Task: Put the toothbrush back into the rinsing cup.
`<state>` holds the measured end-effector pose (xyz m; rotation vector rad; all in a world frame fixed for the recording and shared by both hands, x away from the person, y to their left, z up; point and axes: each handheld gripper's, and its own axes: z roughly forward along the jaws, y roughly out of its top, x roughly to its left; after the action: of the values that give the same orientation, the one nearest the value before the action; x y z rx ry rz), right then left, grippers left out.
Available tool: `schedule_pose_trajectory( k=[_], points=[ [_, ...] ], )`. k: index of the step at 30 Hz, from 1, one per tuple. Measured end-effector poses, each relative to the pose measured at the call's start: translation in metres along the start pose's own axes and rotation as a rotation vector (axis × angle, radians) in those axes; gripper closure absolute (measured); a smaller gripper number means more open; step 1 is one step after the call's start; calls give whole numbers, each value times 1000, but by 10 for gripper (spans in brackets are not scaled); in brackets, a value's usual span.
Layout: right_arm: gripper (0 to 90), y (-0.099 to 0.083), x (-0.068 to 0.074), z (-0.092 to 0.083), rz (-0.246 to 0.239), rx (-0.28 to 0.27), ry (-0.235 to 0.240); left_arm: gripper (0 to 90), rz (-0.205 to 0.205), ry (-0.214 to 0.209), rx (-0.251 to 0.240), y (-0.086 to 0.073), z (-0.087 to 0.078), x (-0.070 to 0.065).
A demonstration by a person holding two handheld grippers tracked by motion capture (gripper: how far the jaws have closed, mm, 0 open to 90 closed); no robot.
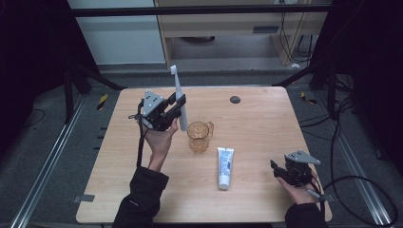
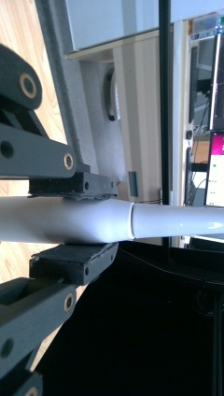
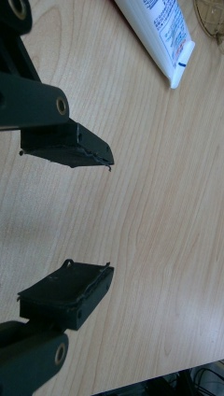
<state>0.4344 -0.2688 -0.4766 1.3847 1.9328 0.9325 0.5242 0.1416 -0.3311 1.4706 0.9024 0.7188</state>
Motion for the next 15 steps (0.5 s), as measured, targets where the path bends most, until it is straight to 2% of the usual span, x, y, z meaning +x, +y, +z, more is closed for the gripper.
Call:
schedule_pose_trajectory(
  k=[7, 15],
  points=[
    [400, 0, 0, 0, 5, -3, 2, 675, 7, -12, -19, -6, 11, -9],
    [401, -1, -1, 1, 0, -1, 1, 674, 16, -25, -12, -17, 22, -13]
  ],
)
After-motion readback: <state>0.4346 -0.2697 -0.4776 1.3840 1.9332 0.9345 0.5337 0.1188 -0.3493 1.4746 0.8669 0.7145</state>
